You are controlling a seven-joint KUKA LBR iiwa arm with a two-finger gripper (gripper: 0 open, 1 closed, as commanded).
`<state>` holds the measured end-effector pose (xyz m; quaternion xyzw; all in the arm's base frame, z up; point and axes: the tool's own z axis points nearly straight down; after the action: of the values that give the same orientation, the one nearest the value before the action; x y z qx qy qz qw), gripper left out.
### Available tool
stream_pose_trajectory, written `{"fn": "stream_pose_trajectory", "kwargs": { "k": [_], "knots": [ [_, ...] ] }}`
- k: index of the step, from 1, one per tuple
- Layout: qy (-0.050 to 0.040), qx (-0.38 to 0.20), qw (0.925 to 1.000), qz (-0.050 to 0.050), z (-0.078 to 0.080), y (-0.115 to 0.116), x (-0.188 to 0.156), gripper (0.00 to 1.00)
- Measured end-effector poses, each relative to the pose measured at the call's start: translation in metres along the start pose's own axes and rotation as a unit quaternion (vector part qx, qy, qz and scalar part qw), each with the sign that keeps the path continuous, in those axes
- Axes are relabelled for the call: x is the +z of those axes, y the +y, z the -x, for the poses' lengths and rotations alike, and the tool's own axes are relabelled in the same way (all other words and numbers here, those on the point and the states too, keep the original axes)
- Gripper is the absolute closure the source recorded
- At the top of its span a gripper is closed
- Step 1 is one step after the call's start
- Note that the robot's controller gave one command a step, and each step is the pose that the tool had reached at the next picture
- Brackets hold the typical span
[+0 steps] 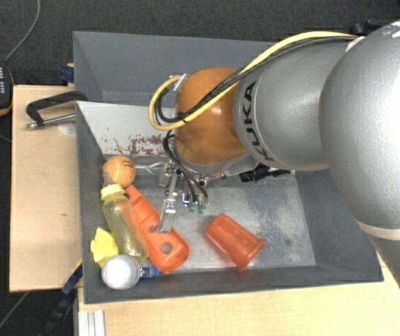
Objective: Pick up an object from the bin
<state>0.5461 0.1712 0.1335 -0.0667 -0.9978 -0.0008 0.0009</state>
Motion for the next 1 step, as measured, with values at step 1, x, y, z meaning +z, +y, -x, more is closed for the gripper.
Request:
{"fn": "stream_pose_trajectory", "kwargs": {
  "k": [1],
  "knots": [
    [0.0001,0.155,0.988,0.001,-0.0149,-0.0035,0.0023,0.0]
  ]
}}
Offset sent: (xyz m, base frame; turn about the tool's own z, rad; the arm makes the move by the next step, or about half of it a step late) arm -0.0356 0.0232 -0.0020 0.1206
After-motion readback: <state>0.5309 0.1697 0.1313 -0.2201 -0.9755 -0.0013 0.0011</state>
